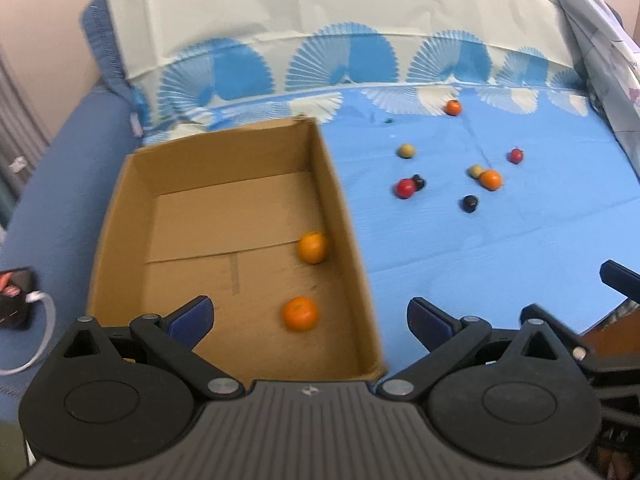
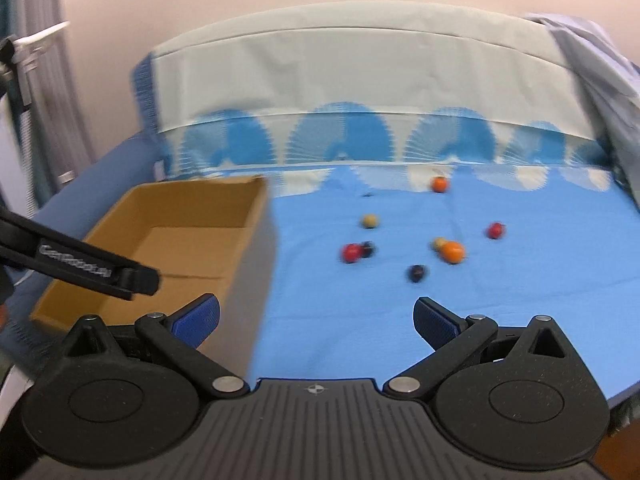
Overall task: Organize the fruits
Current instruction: 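Move both tools back toward the remaining fruits, then grasp a red tomato with the left tool while the right tool grasps an orange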
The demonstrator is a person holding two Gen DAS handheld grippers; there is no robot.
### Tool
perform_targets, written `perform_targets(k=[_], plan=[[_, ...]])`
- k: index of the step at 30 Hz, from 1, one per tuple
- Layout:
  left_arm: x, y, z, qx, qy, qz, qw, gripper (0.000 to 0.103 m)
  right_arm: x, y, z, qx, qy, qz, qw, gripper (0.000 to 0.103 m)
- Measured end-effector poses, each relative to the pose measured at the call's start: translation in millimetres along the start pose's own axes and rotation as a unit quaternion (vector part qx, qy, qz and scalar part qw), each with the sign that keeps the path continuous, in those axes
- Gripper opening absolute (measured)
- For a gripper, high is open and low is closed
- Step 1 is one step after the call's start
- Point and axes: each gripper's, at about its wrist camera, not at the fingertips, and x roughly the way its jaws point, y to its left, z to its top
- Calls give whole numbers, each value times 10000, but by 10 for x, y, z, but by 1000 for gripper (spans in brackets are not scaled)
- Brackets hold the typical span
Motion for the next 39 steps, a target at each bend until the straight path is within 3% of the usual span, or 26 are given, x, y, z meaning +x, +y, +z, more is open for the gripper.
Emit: perform_targets(k=[5, 12, 16, 22, 25, 28, 31, 35, 39], plan=[[470, -411, 440, 113, 41, -134, 9998, 103, 361, -622, 98, 260, -98, -590, 9979, 102], [1546, -1047, 1103, 404, 317, -491, 9975, 103, 1139, -1507, 184, 780, -70, -1226, 9894, 102], [2257, -1254, 1306, 523, 631, -457, 9956, 103, 1729, -1800, 199, 824, 46, -1262, 9886, 102], [3055, -1241, 1463, 323, 1070, -318, 9932, 103, 2599, -1987, 117, 723, 517, -876, 9922, 102], [3287, -1238, 1484, 351, 1150, -194, 9925, 103, 2927, -1969, 90, 489, 661, -906, 9925, 102], [3462, -1220, 1483, 369, 1393, -520, 9882, 103, 3160, -1932, 47, 299, 761, -882, 9927, 102], [3471, -1198, 1465, 347, 1274, -581, 9895, 103, 3231, -1825, -21, -76, 515, -918, 9944, 102], [3437, -1185, 1425, 349, 1195, -590, 9905, 103, 3279, -1771, -24, -119, 403, -910, 9950, 102], [3423, -1197, 1450, 360, 1389, -541, 9882, 103, 3303, -1735, -14, -168, 401, -948, 9945, 102]])
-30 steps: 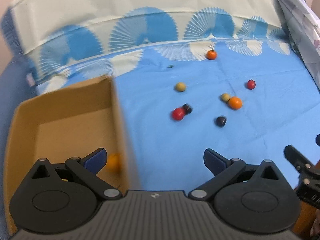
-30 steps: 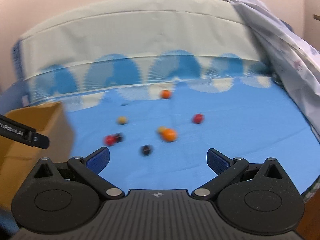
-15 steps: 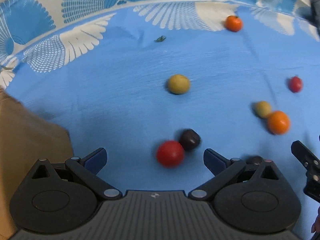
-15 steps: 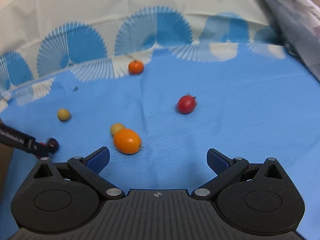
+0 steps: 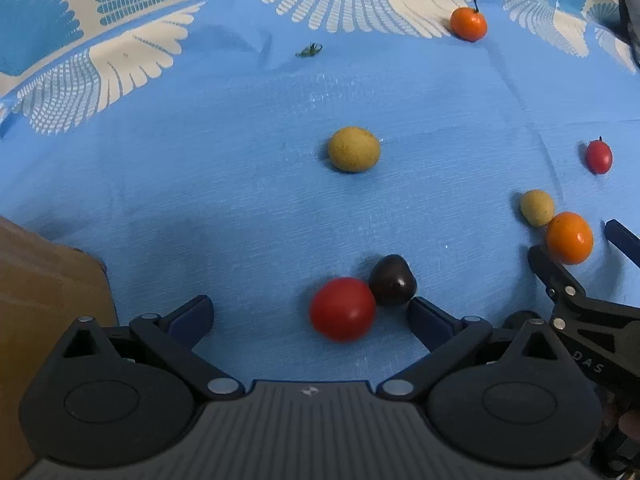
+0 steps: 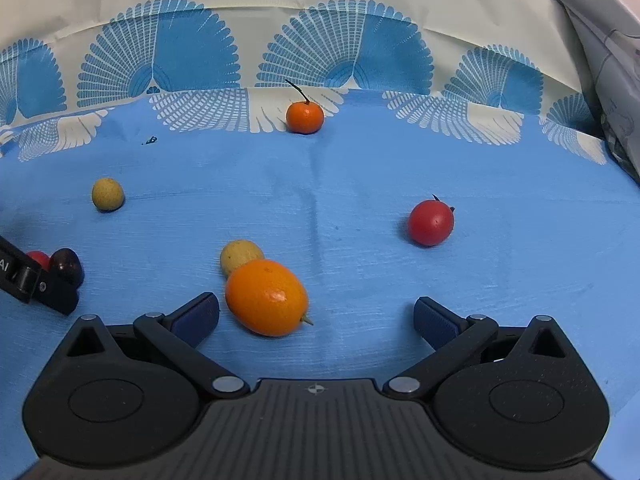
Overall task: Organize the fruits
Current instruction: 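Grasp a red tomato with the left tool while the right tool grasps an orange, then carry the red tomato and orange over the cardboard box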
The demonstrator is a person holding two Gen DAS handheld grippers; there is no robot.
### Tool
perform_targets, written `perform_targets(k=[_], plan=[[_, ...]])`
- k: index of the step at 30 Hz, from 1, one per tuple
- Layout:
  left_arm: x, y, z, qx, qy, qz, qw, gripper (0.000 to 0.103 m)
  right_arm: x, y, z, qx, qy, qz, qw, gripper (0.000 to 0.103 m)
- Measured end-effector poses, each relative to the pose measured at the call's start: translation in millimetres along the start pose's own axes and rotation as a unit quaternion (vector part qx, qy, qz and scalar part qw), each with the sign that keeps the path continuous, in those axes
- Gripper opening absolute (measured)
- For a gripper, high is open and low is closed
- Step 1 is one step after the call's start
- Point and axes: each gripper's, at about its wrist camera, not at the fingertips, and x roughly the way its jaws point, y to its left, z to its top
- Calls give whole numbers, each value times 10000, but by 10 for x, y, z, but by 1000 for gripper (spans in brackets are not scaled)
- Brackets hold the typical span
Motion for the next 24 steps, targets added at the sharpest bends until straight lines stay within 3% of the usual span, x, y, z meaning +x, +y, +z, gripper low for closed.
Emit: perform_targets(k=[1, 2, 3, 4, 5, 6, 14, 24], plan=[[-14, -9, 0, 36, 4, 3, 10000, 101, -3, 11, 3, -49, 7, 6, 10000, 101], [-41, -19, -7, 87, -49, -24, 9999, 91, -30, 7, 1, -92, 4, 62, 9999, 99], [-82, -27, -19, 133, -154, -106, 9997, 75, -60, 22, 5, -141, -12, 151, 9998, 87], [-127, -42, -33, 213, -268, -182, 9992, 65, -107, 48, 4, -231, -44, 237, 9994, 67], [-166, -69, -47, 315, -337, -208, 9987, 42, -148, 77, 1, -328, -61, 284, 9990, 57], [-197, -97, -69, 402, -371, -212, 9983, 33, -179, 108, 3, -410, -48, 294, 9987, 40], [-563, -188, -301, 512, -736, -255, 9956, 33, -503, 30, 18, -158, -12, 47, 9999, 40], [-1526, -222, -824, 339, -1232, 37, 9918, 33, -1591, 47, 83, 125, -523, 145, 9984, 40]])
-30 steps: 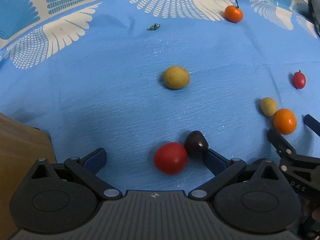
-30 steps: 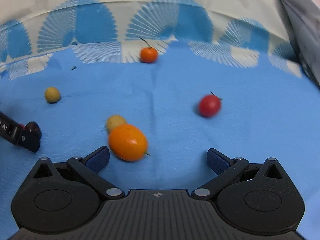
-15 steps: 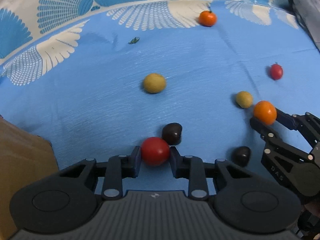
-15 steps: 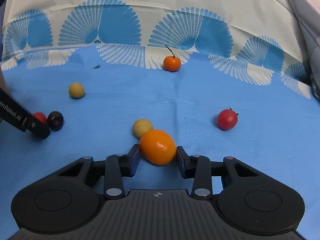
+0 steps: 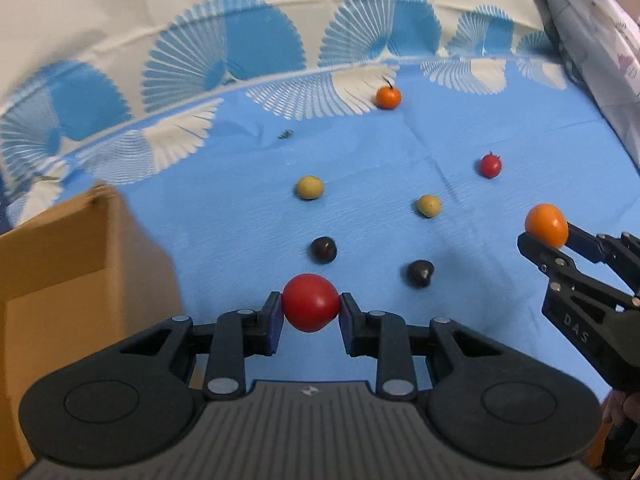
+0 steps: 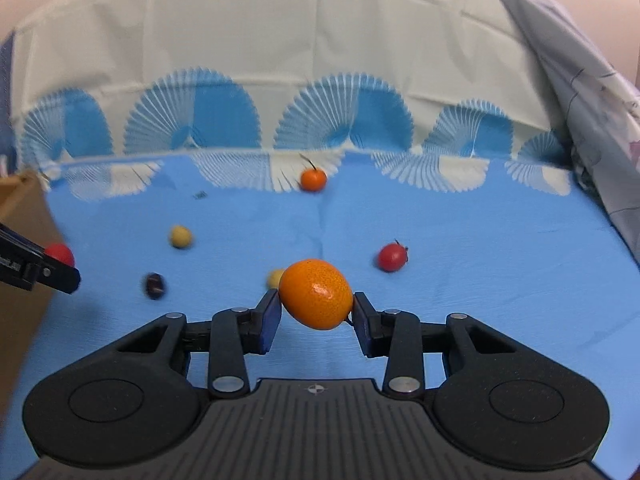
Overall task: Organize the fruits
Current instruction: 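Carry the red tomato and orange over the cardboard box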
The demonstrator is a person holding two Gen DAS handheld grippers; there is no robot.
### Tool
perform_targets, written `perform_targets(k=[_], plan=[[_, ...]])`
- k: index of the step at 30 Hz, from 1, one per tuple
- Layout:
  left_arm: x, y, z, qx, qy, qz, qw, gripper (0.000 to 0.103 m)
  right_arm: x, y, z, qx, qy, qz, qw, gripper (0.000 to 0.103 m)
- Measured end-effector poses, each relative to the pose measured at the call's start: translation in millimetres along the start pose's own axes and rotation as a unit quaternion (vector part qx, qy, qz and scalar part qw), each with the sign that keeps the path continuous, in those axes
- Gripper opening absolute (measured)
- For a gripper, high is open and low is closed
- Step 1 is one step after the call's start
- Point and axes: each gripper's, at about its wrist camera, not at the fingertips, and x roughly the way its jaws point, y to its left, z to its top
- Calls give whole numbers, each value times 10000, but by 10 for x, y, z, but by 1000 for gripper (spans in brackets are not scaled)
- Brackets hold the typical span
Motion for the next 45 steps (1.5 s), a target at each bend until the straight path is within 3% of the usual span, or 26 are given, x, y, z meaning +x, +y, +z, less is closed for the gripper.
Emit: perform_targets(k=[10, 19, 31, 45], plan=[[-1118, 371, -550, -413, -341, 259, 9982, 33, -1105, 590, 12, -81, -329, 637, 9974, 41], [-1813, 899, -1115, -866, -490, 483, 9939, 33, -1766, 1307, -89, -354, -313, 1341, 9898, 41], [-2242, 1656, -1582, -1485, -608, 686, 9847, 33, -2093, 2188, -15, -821, -222, 2007, 9760, 41], [-2227, 2118, -1764, -1856, -580, 729, 9782, 33, -1956, 2679, 4, -1123, 18, 2138, 9704, 41]])
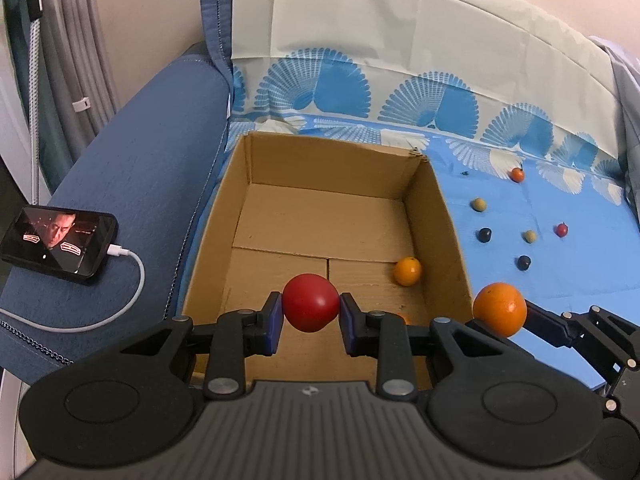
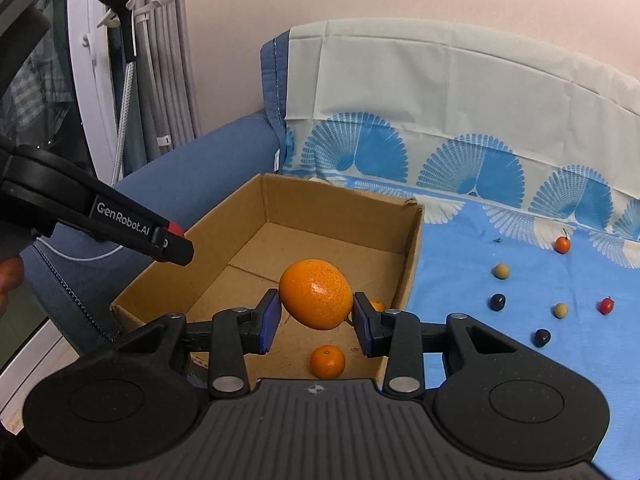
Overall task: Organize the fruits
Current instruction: 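Carry the red tomato and orange over the cardboard box, then open both tools to drop the tomato and orange into the box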
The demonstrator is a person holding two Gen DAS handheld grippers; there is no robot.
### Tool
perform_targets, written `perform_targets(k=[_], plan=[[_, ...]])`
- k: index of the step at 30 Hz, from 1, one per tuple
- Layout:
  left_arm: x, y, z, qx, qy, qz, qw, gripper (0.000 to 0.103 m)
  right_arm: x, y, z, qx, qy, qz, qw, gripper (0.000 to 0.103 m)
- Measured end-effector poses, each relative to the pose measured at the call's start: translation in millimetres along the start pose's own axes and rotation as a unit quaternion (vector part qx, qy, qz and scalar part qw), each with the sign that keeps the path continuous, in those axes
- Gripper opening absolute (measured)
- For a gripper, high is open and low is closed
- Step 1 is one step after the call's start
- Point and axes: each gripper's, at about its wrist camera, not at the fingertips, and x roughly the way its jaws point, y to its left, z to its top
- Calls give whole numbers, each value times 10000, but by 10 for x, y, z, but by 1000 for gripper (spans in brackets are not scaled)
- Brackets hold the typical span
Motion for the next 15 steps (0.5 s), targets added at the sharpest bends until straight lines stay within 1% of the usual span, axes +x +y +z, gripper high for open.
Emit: perform_targets(k=[15], plan=[[302, 65, 41, -61, 200, 27, 9998, 33, 298, 14, -37, 28, 219, 49, 9997, 41]])
